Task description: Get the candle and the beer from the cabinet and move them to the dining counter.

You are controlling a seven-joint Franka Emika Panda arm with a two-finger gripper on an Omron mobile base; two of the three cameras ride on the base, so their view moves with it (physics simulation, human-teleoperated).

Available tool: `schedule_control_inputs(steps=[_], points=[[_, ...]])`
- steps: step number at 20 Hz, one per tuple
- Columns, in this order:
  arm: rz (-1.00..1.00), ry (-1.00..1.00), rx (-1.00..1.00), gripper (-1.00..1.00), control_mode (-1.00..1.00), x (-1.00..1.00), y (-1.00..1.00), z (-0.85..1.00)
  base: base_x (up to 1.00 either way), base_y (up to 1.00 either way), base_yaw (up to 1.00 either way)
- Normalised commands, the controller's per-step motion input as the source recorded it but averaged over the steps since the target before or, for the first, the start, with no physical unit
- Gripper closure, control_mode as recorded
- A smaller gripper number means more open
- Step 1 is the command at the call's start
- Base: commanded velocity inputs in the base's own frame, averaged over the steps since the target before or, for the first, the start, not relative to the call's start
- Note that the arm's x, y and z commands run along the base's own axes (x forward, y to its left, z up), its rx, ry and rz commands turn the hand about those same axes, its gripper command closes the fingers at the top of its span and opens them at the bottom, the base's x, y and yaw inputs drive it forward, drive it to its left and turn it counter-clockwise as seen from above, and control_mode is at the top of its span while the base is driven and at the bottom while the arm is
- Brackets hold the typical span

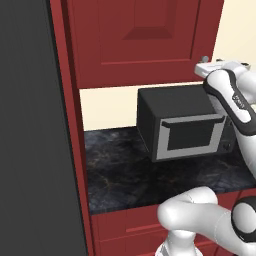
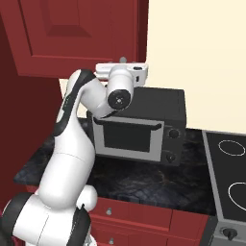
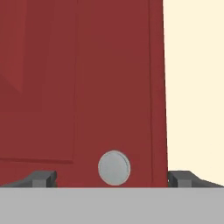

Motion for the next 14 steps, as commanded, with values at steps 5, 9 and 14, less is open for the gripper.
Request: schedule_control_inputs(steps=[5, 9, 14], points=[[0.01, 0.0, 0.0, -1.0, -1.0, 0.13, 0.0, 0.0, 0.0, 0.0, 0.0], [0.02, 0.0, 0.0, -1.0, -1.0, 0.17, 0.0, 0.0, 0.0, 0.0, 0.0], [0.02, 0.0, 0.0, -1.0, -1.0, 0.17, 0.0, 0.0, 0.0, 0.0, 0.0]])
